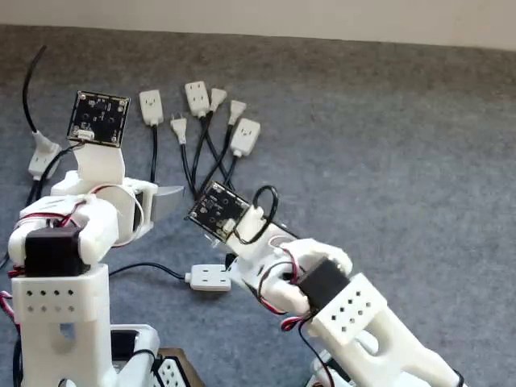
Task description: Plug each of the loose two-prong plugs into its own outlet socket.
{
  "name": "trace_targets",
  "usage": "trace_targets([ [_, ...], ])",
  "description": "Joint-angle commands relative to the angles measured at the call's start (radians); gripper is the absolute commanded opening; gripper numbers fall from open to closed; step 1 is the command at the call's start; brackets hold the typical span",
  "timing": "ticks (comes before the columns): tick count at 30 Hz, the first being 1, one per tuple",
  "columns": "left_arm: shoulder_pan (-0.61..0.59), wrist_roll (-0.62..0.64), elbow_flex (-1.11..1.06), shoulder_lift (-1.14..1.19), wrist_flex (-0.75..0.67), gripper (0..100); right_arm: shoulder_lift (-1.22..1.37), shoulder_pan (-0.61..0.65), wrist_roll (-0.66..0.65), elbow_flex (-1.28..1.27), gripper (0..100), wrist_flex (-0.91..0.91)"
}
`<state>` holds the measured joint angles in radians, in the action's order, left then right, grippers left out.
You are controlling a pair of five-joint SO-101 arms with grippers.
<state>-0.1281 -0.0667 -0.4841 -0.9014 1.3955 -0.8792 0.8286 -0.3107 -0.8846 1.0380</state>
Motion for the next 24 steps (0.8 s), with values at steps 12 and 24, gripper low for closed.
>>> trace_targets([
  [12, 0.179, -0.009, -0.231, -0.203, -0.098, 44, -0.168, 0.012, 0.094, -0.087, 0.5, -0.179],
  [24, 0.154, -0.011, -0.499, -0.288, -0.272, 44, -0.182, 0.041, 0.081, 0.058, 0.5, 0.03],
])
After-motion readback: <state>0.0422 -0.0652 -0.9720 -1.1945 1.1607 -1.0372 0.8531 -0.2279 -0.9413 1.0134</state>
